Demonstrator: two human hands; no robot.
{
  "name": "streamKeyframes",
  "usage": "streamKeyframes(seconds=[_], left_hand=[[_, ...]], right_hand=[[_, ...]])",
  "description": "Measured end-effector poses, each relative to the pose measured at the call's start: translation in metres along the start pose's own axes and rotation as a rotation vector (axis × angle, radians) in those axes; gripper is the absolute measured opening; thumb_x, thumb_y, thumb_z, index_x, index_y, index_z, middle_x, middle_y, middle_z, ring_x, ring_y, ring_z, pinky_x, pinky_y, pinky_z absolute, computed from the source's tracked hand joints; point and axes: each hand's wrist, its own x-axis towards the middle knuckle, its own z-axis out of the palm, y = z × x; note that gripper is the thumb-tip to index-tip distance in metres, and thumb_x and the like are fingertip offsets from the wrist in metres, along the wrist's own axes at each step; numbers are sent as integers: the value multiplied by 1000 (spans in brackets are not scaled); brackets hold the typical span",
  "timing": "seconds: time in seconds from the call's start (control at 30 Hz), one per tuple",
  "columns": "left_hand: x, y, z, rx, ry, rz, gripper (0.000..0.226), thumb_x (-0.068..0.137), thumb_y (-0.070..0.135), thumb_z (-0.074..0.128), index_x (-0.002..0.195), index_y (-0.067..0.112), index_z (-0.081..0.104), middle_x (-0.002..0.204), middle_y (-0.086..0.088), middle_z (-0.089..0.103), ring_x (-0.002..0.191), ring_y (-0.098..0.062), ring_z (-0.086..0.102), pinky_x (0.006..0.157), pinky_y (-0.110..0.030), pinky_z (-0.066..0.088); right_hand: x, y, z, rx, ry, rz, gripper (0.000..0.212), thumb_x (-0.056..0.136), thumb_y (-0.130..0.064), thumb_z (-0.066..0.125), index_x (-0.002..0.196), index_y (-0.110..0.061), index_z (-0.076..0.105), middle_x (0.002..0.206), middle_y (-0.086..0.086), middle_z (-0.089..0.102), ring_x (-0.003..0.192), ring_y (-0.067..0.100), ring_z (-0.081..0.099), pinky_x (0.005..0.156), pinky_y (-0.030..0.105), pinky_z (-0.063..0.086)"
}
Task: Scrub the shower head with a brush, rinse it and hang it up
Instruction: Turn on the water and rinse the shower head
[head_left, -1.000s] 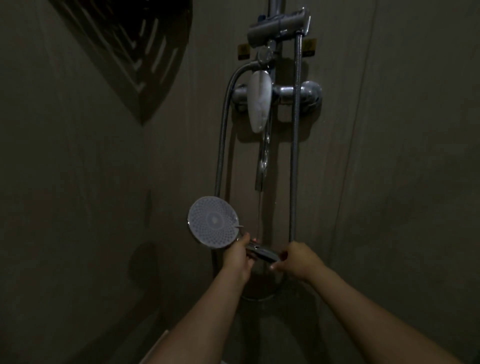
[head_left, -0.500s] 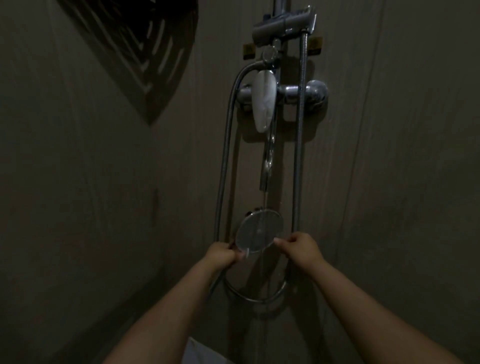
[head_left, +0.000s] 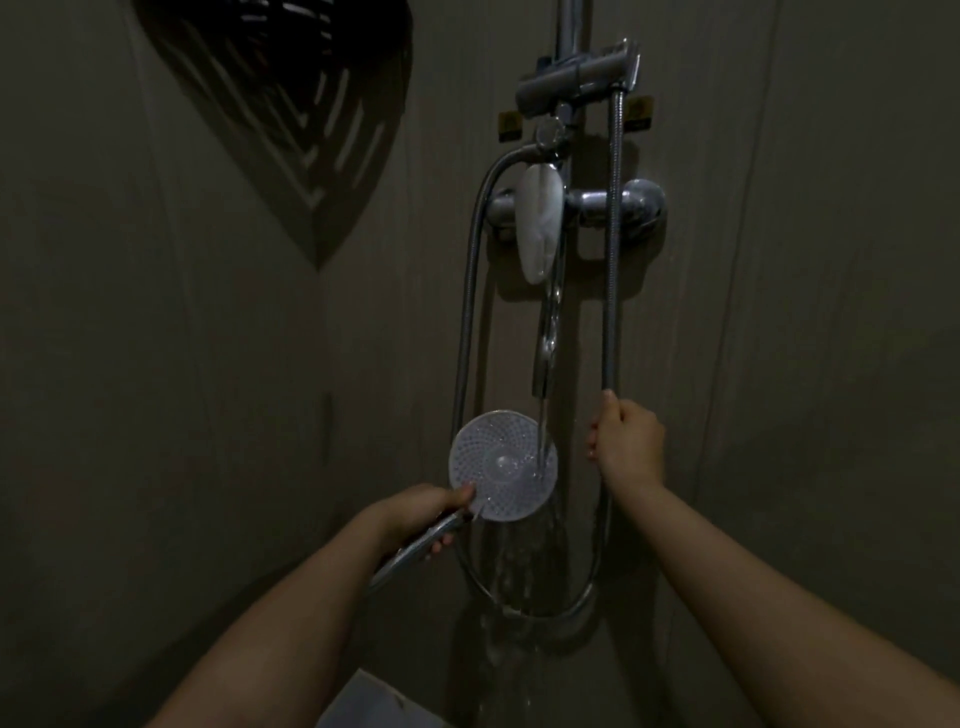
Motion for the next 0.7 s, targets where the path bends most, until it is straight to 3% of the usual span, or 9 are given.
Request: streamKeyframes(seconds=[0.1, 0.2, 0.33, 0.4, 0.47, 0.63, 0.7], left_hand=[[1, 2, 9, -177, 39, 58, 47, 96, 46, 38, 68, 11, 53, 46, -2, 48, 33, -9, 44, 37, -17, 37], [6, 3, 19, -370, 201, 113, 44, 94, 42, 45, 67, 8, 55, 43, -3, 51, 32, -10, 46, 37, -17, 38], [8, 14, 28, -628, 353, 221, 34, 94, 36, 49, 75, 9, 56, 60, -8, 56, 49, -15, 53, 53, -25, 47], [7, 22, 29, -720, 384, 253, 28, 95, 30, 48, 77, 10, 55, 62, -7, 58, 59, -18, 54, 64, -29, 47], [5, 28, 28, -751, 400, 276, 26, 96, 28, 46, 79, 10, 56, 62, -5, 61, 63, -18, 56, 70, -31, 48], [1, 31, 25, -887, 363, 315, 23, 97, 19, 45, 80, 8, 57, 54, -1, 64, 44, -5, 61, 53, -20, 54], [1, 30, 26, -915, 342, 323, 23, 97, 17, 45, 80, 7, 57, 53, -1, 65, 44, -5, 62, 53, -20, 54]], right_hand=[[17, -44, -1, 78, -24, -95, 39, 99, -31, 39, 64, -20, 52, 60, 2, 54, 54, 14, 56, 59, 33, 51], [33, -97, -1, 212, -113, -122, 40, 100, -31, 35, 68, -15, 53, 59, 4, 52, 36, 3, 51, 38, 15, 41], [34, -143, -5, 291, -321, -201, 30, 98, -35, 38, 100, -10, 54, 81, 4, 59, 68, 15, 63, 56, 22, 55], [30, -155, -1, 277, -381, -226, 27, 97, -23, 46, 113, -2, 52, 83, 4, 59, 69, 15, 62, 58, 21, 55], [26, -159, 4, 268, -342, -209, 28, 96, -13, 47, 120, 1, 50, 79, 4, 58, 65, 14, 61, 56, 19, 54], [24, -155, 2, 302, -372, -217, 31, 97, -7, 43, 126, 2, 47, 80, 4, 58, 68, 11, 59, 58, 16, 54], [25, -153, -1, 308, -411, -219, 32, 96, -5, 44, 127, 2, 46, 82, 4, 58, 70, 10, 59, 63, 18, 55]])
